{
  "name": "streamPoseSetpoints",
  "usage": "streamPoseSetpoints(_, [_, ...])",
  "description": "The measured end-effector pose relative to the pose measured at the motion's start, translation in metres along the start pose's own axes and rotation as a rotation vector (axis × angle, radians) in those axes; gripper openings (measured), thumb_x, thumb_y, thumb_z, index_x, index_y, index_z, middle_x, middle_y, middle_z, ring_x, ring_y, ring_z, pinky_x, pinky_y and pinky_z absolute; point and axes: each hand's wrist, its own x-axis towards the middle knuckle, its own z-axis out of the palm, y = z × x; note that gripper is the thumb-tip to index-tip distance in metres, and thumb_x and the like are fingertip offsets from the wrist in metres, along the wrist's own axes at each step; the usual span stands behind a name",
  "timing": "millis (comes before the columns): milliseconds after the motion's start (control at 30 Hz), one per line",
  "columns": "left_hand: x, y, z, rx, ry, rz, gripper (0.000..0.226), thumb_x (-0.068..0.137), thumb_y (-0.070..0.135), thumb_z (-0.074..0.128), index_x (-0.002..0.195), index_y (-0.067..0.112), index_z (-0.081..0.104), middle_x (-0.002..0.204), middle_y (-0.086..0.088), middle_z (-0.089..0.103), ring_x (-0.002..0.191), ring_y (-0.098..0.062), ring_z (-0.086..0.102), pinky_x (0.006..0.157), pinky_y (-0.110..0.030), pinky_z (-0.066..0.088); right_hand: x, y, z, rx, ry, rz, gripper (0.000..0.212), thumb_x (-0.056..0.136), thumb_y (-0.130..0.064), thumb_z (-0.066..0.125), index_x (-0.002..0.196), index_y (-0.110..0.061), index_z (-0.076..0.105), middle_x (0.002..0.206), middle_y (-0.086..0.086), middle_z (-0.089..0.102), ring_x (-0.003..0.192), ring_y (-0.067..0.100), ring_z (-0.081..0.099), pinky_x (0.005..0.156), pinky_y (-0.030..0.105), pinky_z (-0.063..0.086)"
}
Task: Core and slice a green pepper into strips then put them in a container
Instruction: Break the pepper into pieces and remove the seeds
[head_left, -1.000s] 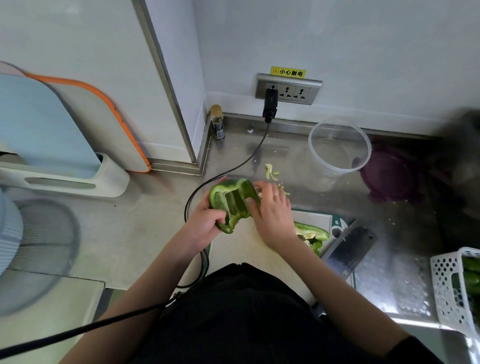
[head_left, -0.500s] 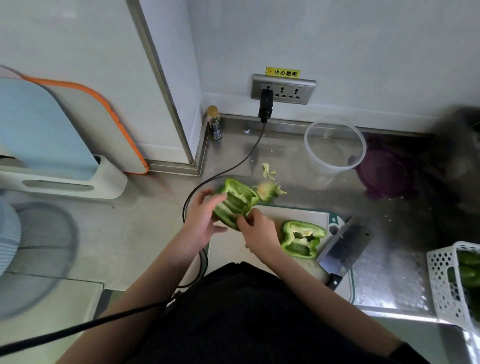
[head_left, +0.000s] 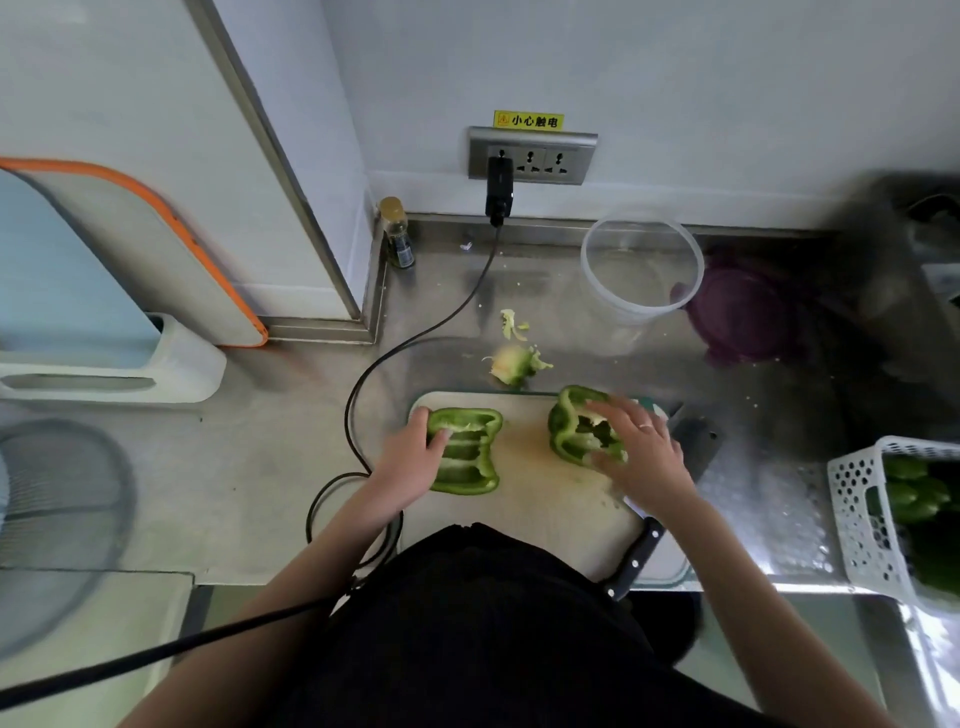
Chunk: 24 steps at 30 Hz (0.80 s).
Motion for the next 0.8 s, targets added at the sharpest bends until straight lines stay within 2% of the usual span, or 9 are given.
streamPoseSetpoints(67, [0.005,0.004,0.001,0.124,0.043,0.027,0.030,0.100,0.027,0.042,0.115,0.001,0.044,0.101,-0.018,0.061,0.095,-0.034,0.059,0.076,-0.038,0.043,0.014,0.004,0.000,0.129,0.062,-0.008,0.056,0.086,-0.032,0.066,0.136,-0.035,0.041,0.142,-0.002,0.039,0.130,0.027,0.036,0.103,0.050,0.035])
streamPoseSetpoints(133, [0.009,0.004,0.003,0.176,0.068,0.050,0.032,0.099,0.026,0.044,0.116,-0.001,0.046,0.108,-0.020,0.058,0.102,-0.035,0.056,0.082,-0.038,0.041,0.029,-0.002,-0.004,0.202,0.111,0.038,0.062,0.082,-0.029,0.072,0.136,-0.031,0.040,0.134,0.003,0.048,0.118,0.027,0.046,0.096,0.045,0.041])
streamPoseSetpoints(200, [0.009,0.002,0.003,0.162,0.071,0.076,0.036,0.098,0.025,0.045,0.123,-0.002,0.044,0.113,-0.019,0.056,0.104,-0.033,0.055,0.085,-0.039,0.042,0.041,-0.005,-0.008,0.217,-0.016,0.047,0.059,0.081,-0.028,0.073,0.132,-0.028,0.043,0.122,0.006,0.056,0.103,0.023,0.052,0.085,0.033,0.041])
streamPoseSetpoints(233, [0.008,0.002,0.002,0.157,0.067,0.086,0.040,0.098,0.025,0.046,0.128,-0.001,0.041,0.115,-0.018,0.056,0.105,-0.031,0.055,0.086,-0.038,0.044,0.046,-0.004,-0.009,0.223,-0.073,0.037,0.055,0.082,-0.027,0.073,0.129,-0.027,0.045,0.115,0.005,0.059,0.097,0.022,0.054,0.081,0.030,0.040])
streamPoseSetpoints(300, [0.007,0.003,0.001,0.145,0.066,0.100,0.046,0.098,0.026,0.046,0.136,0.002,0.036,0.120,-0.017,0.054,0.108,-0.029,0.055,0.090,-0.037,0.044,0.052,-0.002,-0.011,0.249,-0.120,0.028,0.047,0.084,-0.023,0.071,0.125,-0.023,0.048,0.110,0.005,0.060,0.098,0.025,0.056,0.082,0.032,0.043])
streamPoseSetpoints(467, [0.006,0.010,0.000,0.093,0.215,0.241,0.046,0.096,0.018,0.049,0.140,0.009,0.037,0.137,-0.011,0.045,0.125,-0.025,0.044,0.100,-0.036,0.041,0.055,-0.010,-0.008,0.035,-0.129,-0.013,0.051,0.089,-0.007,0.055,0.134,-0.021,0.038,0.113,0.012,0.057,0.092,0.025,0.055,0.074,0.029,0.040])
streamPoseSetpoints(600, [0.006,0.031,0.002,-0.003,0.193,0.396,0.039,0.096,0.024,0.049,0.134,0.015,0.045,0.132,-0.004,0.050,0.117,-0.015,0.051,0.097,-0.026,0.042,0.045,-0.024,0.004,-0.068,-0.056,-0.085,0.050,0.092,0.001,0.044,0.138,-0.014,0.034,0.126,0.015,0.048,0.111,0.031,0.050,0.082,0.035,0.042])
streamPoseSetpoints(700, [0.007,0.051,0.010,-0.051,0.110,0.375,0.044,0.095,0.035,0.049,0.133,0.013,0.046,0.130,-0.005,0.054,0.114,-0.014,0.054,0.097,-0.030,0.046,0.039,-0.031,0.011,-0.107,-0.015,-0.089,0.058,0.087,0.009,0.045,0.139,-0.013,0.030,0.135,0.014,0.040,0.123,0.032,0.043,0.098,0.046,0.042])
streamPoseSetpoints(800, [0.011,0.066,0.020,0.009,0.008,0.322,0.059,0.091,0.050,0.048,0.136,0.012,0.042,0.133,-0.005,0.050,0.120,-0.019,0.050,0.099,-0.034,0.045,0.029,-0.042,0.003,-0.007,-0.002,-0.133,0.052,0.092,0.002,0.042,0.140,-0.011,0.029,0.134,0.016,0.041,0.122,0.033,0.044,0.100,0.044,0.040])
